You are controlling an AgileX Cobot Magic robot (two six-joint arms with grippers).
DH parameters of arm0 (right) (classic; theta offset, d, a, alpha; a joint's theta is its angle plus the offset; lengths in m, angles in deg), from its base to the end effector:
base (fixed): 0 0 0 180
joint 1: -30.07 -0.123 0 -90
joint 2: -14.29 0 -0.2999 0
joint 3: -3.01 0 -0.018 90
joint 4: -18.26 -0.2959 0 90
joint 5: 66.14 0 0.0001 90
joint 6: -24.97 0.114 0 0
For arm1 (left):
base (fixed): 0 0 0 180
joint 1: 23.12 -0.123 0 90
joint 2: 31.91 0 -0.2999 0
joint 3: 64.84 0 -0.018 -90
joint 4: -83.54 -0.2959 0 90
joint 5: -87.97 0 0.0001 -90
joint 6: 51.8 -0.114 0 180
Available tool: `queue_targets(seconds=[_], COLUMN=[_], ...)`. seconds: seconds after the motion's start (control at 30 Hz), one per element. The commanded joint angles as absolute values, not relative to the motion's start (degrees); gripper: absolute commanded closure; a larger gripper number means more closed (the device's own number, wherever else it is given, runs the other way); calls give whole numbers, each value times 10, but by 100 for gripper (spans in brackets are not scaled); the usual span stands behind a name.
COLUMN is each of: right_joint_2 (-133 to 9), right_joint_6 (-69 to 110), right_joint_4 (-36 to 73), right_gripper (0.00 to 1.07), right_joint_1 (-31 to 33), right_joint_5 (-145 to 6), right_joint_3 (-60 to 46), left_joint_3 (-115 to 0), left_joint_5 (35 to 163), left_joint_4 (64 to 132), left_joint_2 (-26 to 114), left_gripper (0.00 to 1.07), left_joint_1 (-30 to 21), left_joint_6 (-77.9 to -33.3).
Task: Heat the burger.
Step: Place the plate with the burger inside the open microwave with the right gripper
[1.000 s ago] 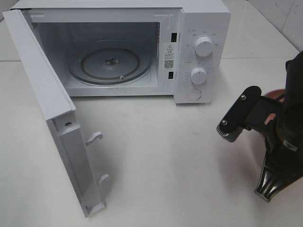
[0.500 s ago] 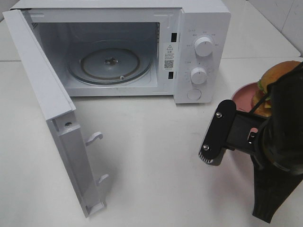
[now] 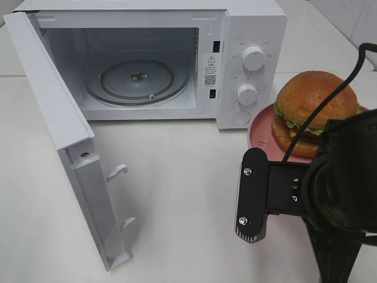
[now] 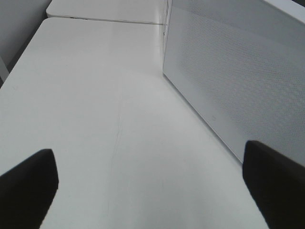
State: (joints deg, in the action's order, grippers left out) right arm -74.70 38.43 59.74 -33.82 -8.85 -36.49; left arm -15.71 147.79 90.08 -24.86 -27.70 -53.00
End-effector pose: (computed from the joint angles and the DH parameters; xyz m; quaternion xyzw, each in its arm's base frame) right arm 0.1631 0.1884 0.1582 -0.5844 0.7572 -0.2543 0.1431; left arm 0.0410 -0.0080 0.2899 -0.0232 0.8464 -0.0303 0.5313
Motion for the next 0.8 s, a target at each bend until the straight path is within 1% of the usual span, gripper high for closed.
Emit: queue_targets(seconds=[0.03, 0.33, 0.8], right_joint_2=[-738, -738, -738], right_joint_6=[360, 269, 203], right_joint_4=[632, 636, 674], right_gripper=[106, 106, 105], right_joint_1=[-340, -340, -340], right_joint_5=[-87, -145, -221], right_joint_3=[-365, -365, -365], left_joint_3=[-156, -156, -156], left_joint_5=[1472, 1472, 1472], left_joint_4=[901, 901, 901], left_joint_2=[-261, -261, -261], left_gripper=[6, 6, 6], left_joint_1=[-275, -275, -275], left_joint_6=[-529, -529, -529])
